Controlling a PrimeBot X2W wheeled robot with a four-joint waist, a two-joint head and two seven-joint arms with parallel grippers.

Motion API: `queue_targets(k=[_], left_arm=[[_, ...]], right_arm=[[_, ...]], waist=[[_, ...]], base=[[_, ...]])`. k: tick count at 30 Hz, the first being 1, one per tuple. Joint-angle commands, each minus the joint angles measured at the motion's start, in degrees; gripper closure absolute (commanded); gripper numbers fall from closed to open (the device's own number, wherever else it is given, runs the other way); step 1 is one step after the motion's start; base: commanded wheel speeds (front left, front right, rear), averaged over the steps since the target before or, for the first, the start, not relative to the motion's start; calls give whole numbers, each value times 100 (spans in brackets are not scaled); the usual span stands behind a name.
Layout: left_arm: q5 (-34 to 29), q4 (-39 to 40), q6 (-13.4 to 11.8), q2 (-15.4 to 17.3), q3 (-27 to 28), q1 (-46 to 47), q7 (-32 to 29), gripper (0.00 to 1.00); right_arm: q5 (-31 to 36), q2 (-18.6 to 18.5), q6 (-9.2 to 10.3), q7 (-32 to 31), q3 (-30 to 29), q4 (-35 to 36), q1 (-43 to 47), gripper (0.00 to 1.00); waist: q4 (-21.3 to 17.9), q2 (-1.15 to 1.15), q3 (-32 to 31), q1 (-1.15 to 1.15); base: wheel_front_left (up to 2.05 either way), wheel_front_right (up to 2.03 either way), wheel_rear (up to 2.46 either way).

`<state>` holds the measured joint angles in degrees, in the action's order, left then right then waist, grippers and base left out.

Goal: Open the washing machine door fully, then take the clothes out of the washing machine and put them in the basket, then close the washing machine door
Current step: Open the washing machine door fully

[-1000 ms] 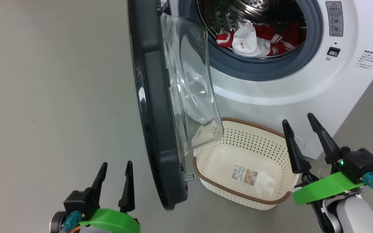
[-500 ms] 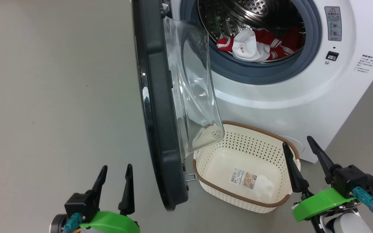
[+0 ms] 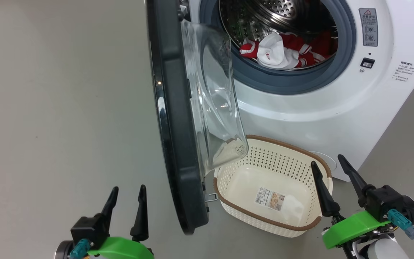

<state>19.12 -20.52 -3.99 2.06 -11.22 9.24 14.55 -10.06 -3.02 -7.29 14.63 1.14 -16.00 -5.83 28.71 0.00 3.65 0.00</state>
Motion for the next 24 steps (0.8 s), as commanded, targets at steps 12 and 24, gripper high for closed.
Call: queue_targets(k=[12,24], left_arm=[[-13,177,-13,82,217,53,45,100],[-175,1554,-89,82,541,121,45,100]], right_arm=[[18,12,-20,37,181,117,-34,0],[15,13,-20,37,182,124,-60,0]], waist=[[10,0,16,0],[13,0,-4,0]], base=[[0,0,0],[0,0,0]])
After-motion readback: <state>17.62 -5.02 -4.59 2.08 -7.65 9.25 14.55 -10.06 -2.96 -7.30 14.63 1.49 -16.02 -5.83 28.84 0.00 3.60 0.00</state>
